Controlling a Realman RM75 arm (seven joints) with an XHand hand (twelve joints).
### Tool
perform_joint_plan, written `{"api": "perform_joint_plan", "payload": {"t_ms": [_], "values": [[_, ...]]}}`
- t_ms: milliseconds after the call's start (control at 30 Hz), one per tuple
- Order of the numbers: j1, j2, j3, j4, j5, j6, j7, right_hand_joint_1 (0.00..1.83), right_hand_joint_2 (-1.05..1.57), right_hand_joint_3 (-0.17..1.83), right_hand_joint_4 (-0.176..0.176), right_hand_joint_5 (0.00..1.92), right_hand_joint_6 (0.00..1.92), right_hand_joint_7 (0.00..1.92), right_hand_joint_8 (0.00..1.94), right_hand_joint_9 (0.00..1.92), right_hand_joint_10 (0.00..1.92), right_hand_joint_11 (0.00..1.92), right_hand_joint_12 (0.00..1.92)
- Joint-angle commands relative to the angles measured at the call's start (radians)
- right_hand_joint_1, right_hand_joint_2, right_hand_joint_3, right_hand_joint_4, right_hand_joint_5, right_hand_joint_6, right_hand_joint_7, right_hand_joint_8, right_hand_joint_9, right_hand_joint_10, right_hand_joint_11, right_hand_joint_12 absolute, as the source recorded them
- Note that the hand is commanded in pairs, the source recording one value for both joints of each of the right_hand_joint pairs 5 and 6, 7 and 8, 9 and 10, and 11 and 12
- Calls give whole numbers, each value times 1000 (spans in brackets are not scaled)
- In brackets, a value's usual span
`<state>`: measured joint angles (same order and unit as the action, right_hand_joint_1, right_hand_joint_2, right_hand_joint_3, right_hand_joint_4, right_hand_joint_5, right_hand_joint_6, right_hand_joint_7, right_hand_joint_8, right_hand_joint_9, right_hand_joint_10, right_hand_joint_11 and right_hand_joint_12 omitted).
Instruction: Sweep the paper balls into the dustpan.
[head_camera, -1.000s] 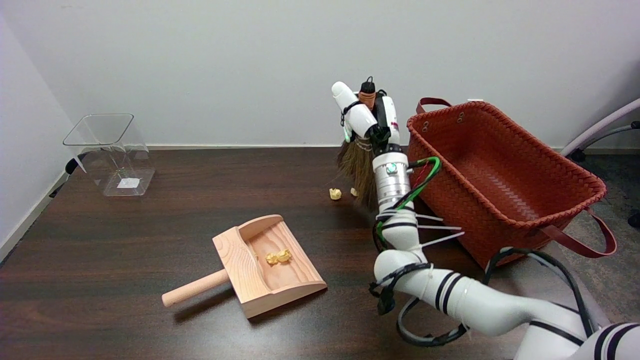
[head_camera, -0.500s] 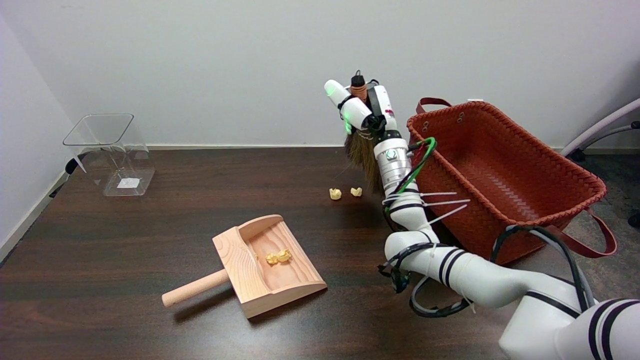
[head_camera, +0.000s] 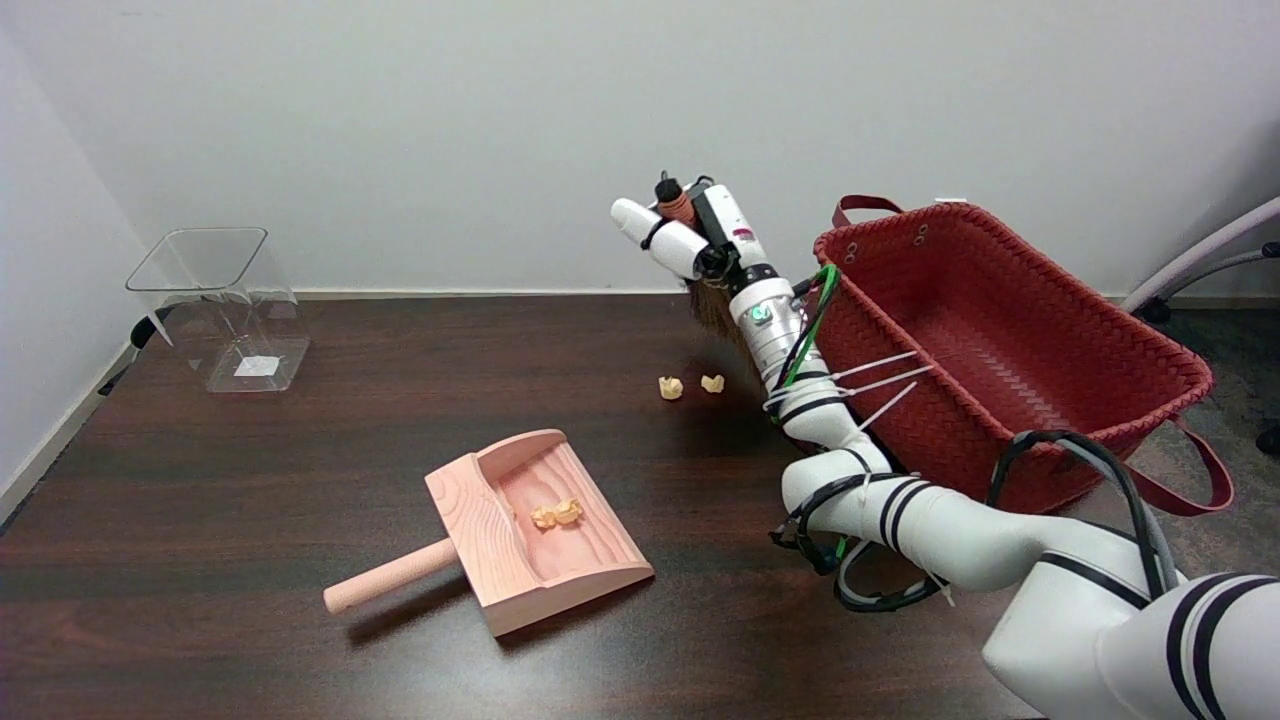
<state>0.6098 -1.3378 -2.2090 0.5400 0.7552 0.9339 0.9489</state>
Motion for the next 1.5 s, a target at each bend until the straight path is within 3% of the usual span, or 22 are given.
{"api": "perform_joint_plan", "payload": {"t_ms": [33,400,700,1100,1500], "values": [[15,-23,-7,-142,-186,-43,119,550,1571,-175,0,1920,1920,1920,1920,1920,1920,1920,1920],[-32,-65,-7,-146,-208,-38,298,536,1571,-175,0,1920,1920,1920,1920,1920,1920,1920,1920],[-135,-50,78,51,-128,-53,344,572,1571,-175,0,1920,1920,1920,1920,1920,1920,1920,1920],[-316,-11,173,413,-5,-190,329,707,1571,-175,0,1920,1920,1920,1920,1920,1920,1920,1920],[-480,-62,176,538,189,-229,78,729,1571,-175,0,1920,1920,1920,1920,1920,1920,1920,1920]]}}
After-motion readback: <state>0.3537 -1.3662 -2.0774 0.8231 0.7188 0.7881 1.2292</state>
